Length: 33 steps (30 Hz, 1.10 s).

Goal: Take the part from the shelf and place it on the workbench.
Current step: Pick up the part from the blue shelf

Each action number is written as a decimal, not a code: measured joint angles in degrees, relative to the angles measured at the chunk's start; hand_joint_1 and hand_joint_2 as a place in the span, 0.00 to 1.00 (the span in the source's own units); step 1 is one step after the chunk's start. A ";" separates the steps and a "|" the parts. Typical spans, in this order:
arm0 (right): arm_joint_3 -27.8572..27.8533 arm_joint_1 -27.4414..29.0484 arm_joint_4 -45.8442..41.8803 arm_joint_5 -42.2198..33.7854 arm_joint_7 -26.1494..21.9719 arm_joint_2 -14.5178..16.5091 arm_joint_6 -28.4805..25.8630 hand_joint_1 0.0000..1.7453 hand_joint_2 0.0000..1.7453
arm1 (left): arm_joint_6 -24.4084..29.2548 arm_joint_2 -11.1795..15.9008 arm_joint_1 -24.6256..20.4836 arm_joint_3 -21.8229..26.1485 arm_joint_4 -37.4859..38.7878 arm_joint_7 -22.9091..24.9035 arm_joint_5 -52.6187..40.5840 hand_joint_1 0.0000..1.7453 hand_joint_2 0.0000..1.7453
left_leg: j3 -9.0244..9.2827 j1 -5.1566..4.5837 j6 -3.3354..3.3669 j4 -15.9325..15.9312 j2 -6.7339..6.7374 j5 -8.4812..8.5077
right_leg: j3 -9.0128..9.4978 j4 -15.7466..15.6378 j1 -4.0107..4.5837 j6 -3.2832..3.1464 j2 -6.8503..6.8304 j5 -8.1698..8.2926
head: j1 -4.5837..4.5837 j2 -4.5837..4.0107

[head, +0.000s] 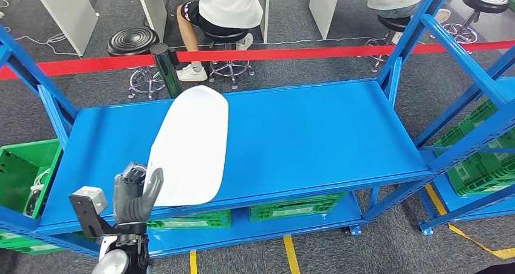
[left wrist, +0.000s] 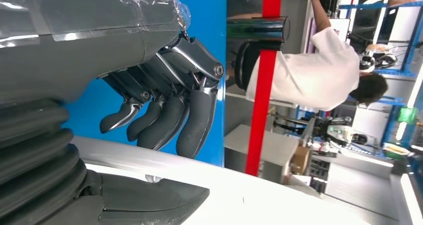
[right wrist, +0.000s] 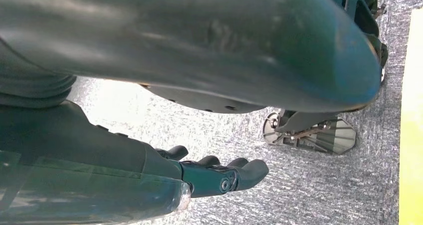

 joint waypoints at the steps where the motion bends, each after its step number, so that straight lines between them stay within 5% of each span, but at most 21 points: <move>1: 0.01 0.00 0.00 0.02 -0.01 0.03 0.01 0.00 0.00 | -0.43 -0.05 0.08 0.08 -0.40 -0.30 0.41 1.00 1.00 | 0.00 0.00 0.00 0.00 0.00 0.00 | 0.00 0.00 0.00 0.00 0.00 0.00 | 0.00 -0.01; 33: 0.01 -0.02 0.00 1.74 -0.33 0.09 0.85 0.00 0.00 | -0.48 1.12 -0.35 1.64 -13.33 0.14 -13.45 1.00 1.00 | -0.01 0.00 0.00 0.00 -0.03 0.00 | -0.01 0.00 0.00 0.00 0.00 0.00 | 0.01 -0.01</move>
